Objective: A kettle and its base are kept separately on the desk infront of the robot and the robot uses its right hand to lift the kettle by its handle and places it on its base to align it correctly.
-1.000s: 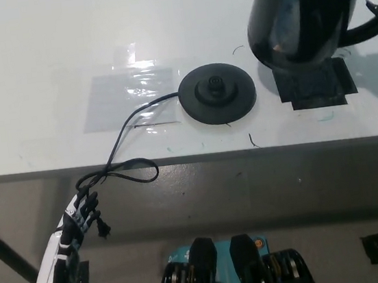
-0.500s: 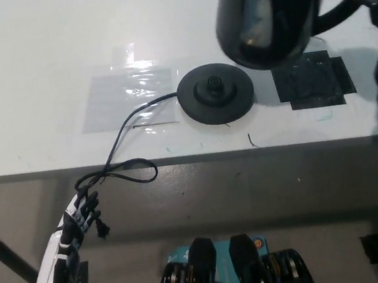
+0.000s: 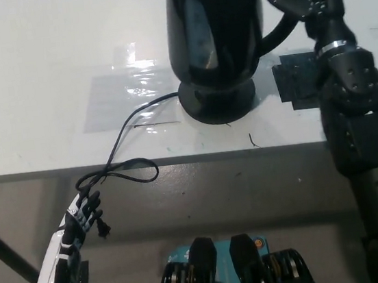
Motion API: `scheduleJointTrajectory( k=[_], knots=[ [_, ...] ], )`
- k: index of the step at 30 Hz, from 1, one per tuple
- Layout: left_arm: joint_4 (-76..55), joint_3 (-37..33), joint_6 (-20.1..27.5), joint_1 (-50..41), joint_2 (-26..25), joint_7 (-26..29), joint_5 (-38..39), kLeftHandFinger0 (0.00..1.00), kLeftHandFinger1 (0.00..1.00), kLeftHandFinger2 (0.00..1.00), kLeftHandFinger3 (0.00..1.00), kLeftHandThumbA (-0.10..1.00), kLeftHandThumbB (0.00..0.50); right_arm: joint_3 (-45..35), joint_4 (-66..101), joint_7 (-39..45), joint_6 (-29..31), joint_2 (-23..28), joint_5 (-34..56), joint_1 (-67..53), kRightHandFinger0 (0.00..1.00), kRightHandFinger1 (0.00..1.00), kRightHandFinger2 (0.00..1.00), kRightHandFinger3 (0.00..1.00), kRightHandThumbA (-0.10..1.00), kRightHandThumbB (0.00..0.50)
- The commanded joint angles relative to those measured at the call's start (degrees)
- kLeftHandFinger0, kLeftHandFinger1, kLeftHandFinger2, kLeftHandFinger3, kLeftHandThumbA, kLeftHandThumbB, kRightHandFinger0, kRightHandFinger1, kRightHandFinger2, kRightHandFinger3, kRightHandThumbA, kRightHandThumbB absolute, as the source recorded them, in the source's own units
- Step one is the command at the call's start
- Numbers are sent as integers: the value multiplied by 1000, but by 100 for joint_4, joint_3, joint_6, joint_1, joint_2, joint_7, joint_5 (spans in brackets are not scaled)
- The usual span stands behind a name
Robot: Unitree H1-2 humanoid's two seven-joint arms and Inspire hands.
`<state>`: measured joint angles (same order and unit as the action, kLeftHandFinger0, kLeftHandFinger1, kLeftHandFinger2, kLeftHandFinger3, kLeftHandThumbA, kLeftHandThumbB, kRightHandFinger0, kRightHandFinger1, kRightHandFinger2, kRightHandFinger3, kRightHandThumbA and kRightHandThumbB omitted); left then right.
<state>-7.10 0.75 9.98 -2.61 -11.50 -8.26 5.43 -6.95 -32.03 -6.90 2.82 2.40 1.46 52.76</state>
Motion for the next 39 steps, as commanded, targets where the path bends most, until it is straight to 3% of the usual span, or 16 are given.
scheduleJointTrajectory(
  k=[1,6,19,24,29,33,39],
  knots=[
    [-127,30,191,54,-88,-96,43,1000,1000,1000,1000,1000,78,53,-127,-344,601,-97,-176,705,0,208,572,590,-100,136],
    [-198,37,146,46,-83,-72,21,1000,1000,1000,1000,1000,76,124,-589,-596,758,-133,-390,837,0,162,480,545,-100,139],
    [-198,42,116,49,-80,-73,43,1000,1000,1000,1000,1000,99,197,-1772,-951,1486,2,-602,1032,0,136,456,472,-100,133],
    [-164,47,138,67,-87,-90,78,1000,1000,1000,1000,1000,96,170,-1772,-911,1514,40,-525,992,0,164,484,507,-100,127],
    [-126,36,199,70,-97,-93,27,1000,1000,1000,1000,1000,94,155,-1633,-903,1481,54,-512,897,15,187,456,444,-100,141],
    [-107,27,201,106,-95,-101,30,1000,1000,1000,1000,1000,81,120,-1417,-863,1474,24,-451,776,0,50,345,360,-100,149],
    [-154,44,117,102,-80,-91,89,1000,1000,1000,1000,1000,82,161,-687,-704,1280,-39,-419,383,0,143,512,518,-100,127]
  ],
)
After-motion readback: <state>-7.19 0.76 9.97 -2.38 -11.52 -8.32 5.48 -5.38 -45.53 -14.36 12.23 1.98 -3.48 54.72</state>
